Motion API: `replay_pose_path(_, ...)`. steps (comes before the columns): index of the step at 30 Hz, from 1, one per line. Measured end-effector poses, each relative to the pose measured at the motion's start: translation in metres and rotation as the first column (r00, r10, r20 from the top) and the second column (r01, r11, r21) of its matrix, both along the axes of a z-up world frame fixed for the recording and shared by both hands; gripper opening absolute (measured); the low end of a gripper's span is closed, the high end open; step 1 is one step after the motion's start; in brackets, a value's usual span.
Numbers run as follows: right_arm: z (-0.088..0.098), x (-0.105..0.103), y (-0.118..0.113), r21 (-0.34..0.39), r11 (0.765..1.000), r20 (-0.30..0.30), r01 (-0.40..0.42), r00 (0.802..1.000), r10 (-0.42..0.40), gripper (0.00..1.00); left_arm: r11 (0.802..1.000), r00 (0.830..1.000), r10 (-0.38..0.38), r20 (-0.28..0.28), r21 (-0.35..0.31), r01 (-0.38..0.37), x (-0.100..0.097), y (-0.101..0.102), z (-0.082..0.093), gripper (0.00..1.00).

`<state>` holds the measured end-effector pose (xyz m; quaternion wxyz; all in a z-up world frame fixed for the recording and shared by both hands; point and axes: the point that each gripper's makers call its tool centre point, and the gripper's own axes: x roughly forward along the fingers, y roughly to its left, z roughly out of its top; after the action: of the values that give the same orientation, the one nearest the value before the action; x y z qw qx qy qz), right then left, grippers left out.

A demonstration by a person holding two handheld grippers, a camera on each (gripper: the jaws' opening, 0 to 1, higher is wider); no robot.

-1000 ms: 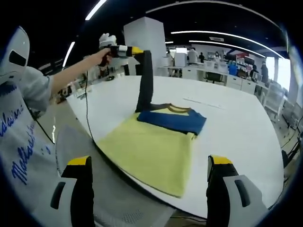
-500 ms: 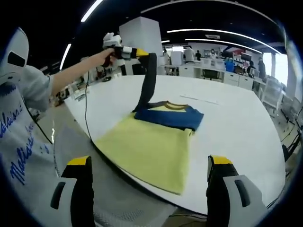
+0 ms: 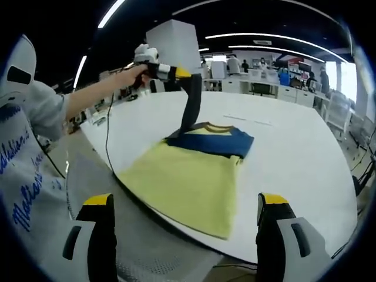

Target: Fold the garment on the visible template until the final outline fits inside the template.

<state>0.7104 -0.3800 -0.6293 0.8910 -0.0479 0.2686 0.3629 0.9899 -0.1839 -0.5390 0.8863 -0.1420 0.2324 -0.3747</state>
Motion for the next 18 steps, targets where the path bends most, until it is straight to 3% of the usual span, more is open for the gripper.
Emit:
replay_pose_path(5, -0.001, 0.001, 0.001, 0.002, 1.000, -0.001, 0.000, 1.000, 0.000, 1.00, 1.000, 1.000, -0.010, -0.014, 0.005, 0.010, -0.002, -0.007, -0.011, 0.00)
replay_pose_path(11, -0.002, 0.001, 0.001, 0.014, 1.000, -0.008, 0.010, 1.000, -0.010, 1.00, 0.999, 0.998, -0.003, -0.056, -0.037, 0.001, 0.000, -0.018, -0.027, 0.00)
replay_pose_path(18, -0.007, 0.000, 0.000, 0.013, 1.000, -0.021, 0.014, 1.000, -0.013, 1.00, 1.000, 0.996, -0.017, -0.089, -0.018, 0.015, -0.001, -0.034, -0.048, 0.00)
